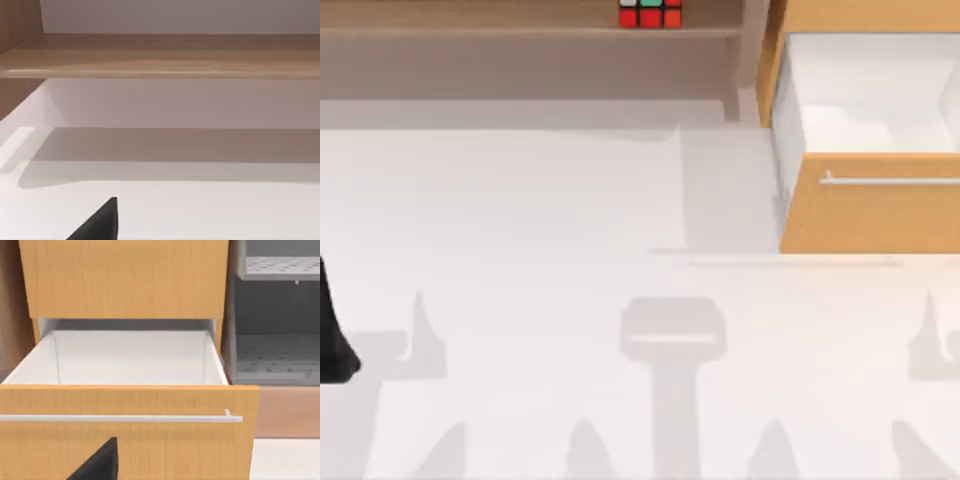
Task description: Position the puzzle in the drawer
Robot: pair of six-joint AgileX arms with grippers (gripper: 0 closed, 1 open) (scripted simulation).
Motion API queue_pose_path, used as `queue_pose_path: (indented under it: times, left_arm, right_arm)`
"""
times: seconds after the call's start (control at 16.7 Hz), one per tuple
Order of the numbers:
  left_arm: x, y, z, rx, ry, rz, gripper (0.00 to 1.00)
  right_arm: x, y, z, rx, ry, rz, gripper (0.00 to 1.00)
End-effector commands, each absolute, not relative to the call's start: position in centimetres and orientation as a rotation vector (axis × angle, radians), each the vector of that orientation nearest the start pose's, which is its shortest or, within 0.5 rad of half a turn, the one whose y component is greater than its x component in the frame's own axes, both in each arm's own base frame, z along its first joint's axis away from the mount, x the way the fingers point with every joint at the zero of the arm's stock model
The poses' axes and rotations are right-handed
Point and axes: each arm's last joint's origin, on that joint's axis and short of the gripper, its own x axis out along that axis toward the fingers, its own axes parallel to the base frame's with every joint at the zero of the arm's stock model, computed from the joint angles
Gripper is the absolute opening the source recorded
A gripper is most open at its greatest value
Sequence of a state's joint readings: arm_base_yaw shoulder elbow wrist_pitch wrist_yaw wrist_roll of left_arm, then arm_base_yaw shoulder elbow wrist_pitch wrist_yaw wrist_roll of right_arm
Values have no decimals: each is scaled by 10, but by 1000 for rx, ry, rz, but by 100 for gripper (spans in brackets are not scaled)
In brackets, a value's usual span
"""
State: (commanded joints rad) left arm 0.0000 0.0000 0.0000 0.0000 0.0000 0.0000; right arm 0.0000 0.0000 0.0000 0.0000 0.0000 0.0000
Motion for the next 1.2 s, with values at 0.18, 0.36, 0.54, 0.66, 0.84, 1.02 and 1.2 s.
queue_pose_path:
  times: [0.18,0.36,0.54,0.66,0.84,1.02,1.2]
  left_arm:
    - [106,-1,160,0,0,0,100]
    - [106,-1,160,0,0,0,100]
    - [106,-1,160,0,0,0,100]
    - [106,-1,160,0,0,0,100]
    - [106,-1,160,0,0,0,100]
    - [106,-1,160,0,0,0,100]
    - [106,-1,160,0,0,0,100]
  right_arm:
    - [106,-1,162,0,-2,2,100]
    - [108,3,184,1,-22,12,100]
    - [120,11,220,6,-40,23,100]
    - [138,20,247,9,-36,29,100]
    - [184,46,278,6,0,34,100]
    - [245,91,284,-14,55,37,100]
    - [303,150,260,-50,110,37,100]
